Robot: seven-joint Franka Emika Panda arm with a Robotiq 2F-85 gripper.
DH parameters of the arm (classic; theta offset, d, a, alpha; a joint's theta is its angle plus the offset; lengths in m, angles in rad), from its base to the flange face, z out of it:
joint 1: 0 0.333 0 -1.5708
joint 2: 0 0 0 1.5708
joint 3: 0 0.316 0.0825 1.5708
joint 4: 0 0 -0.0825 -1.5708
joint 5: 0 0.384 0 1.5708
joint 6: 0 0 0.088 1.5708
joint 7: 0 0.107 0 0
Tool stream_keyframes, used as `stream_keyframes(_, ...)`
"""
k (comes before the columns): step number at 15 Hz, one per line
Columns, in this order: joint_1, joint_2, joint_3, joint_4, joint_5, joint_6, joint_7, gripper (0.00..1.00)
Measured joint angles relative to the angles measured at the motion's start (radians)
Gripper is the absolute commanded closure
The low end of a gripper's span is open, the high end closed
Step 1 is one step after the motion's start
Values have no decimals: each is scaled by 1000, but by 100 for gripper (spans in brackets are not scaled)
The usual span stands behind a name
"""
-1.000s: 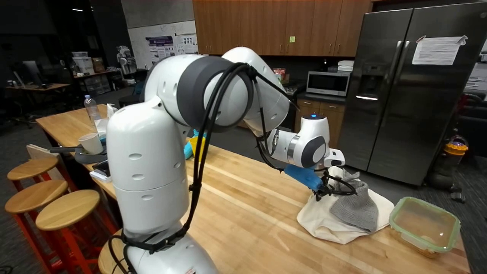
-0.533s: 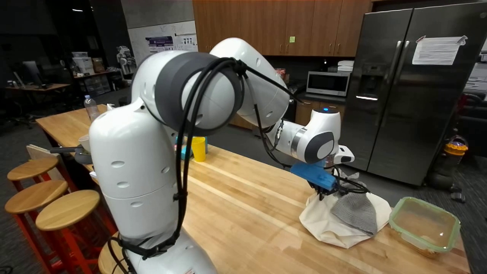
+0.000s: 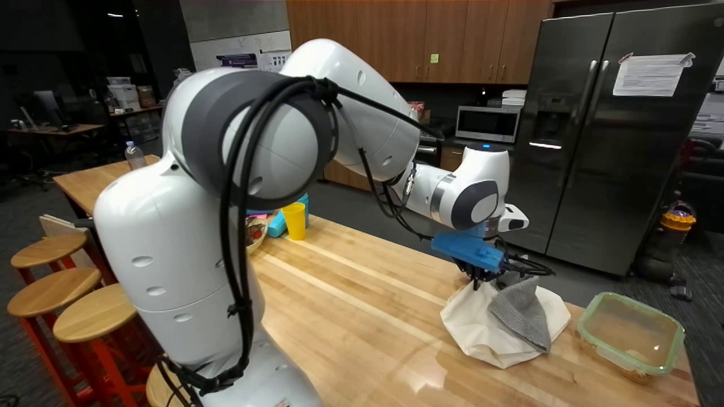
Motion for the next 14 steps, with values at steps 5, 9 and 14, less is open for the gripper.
stream_keyframes(5, 4, -21, 1, -7, 0, -30, -2, 99)
stream_keyframes(9, 12, -20, 4, -8, 0, -47, -2, 96)
stream_keyframes(14, 13, -20, 4, -8, 0, -49, -2, 96)
